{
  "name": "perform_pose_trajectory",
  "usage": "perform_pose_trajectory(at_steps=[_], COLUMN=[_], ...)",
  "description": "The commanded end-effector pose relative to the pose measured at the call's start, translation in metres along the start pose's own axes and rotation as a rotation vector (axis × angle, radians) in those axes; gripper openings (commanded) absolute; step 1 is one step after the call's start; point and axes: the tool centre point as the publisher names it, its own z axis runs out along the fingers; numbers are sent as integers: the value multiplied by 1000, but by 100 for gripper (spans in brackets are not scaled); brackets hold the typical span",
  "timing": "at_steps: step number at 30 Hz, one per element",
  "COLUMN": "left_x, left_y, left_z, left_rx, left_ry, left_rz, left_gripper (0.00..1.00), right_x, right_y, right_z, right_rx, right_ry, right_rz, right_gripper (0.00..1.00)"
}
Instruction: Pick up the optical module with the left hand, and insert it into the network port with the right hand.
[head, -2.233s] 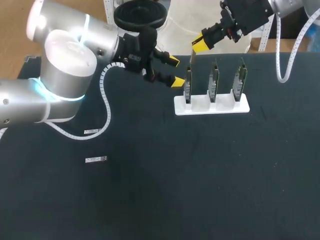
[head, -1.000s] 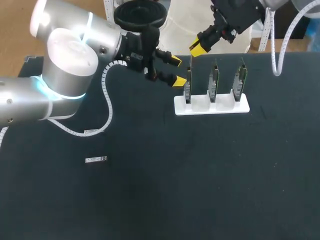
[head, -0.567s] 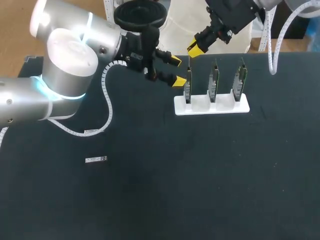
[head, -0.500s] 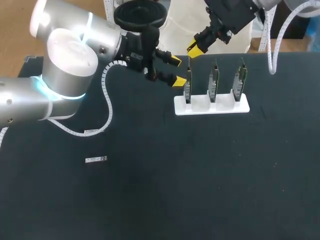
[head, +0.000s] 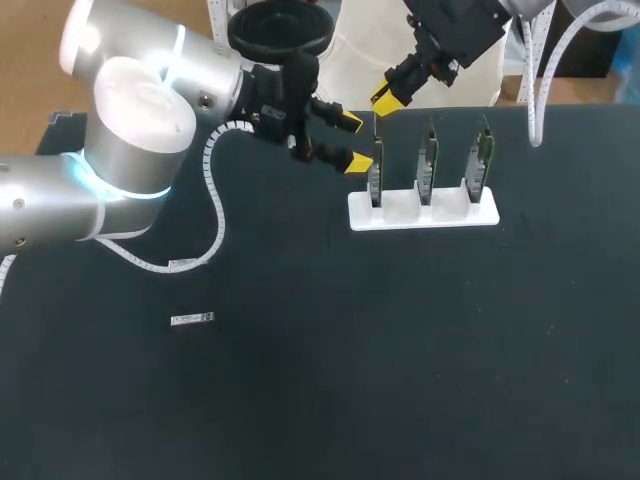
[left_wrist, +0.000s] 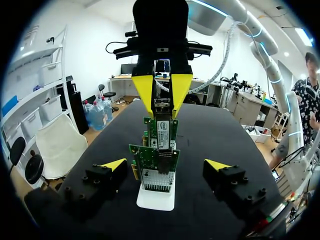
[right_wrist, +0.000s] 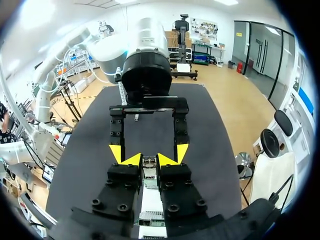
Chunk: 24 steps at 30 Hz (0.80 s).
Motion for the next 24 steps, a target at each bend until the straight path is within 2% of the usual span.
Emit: perform_pose_trajectory(at_steps=[1, 15, 24], left_x=[-1, -1, -1], left_y=[0, 0, 0], left_z=[0, 0, 0], left_rx=[1, 1, 1], left_ry=[5, 5, 5], left_rz=[-2, -2, -2], left_gripper=[100, 100, 100], right_x=[2, 1, 1], right_y=[4, 15, 14], right_z=[0, -5, -1], right_rx=[6, 72, 68], right_ry=[-9, -29, -24], right_rz=[5, 17, 13], right_gripper=[0, 0, 0])
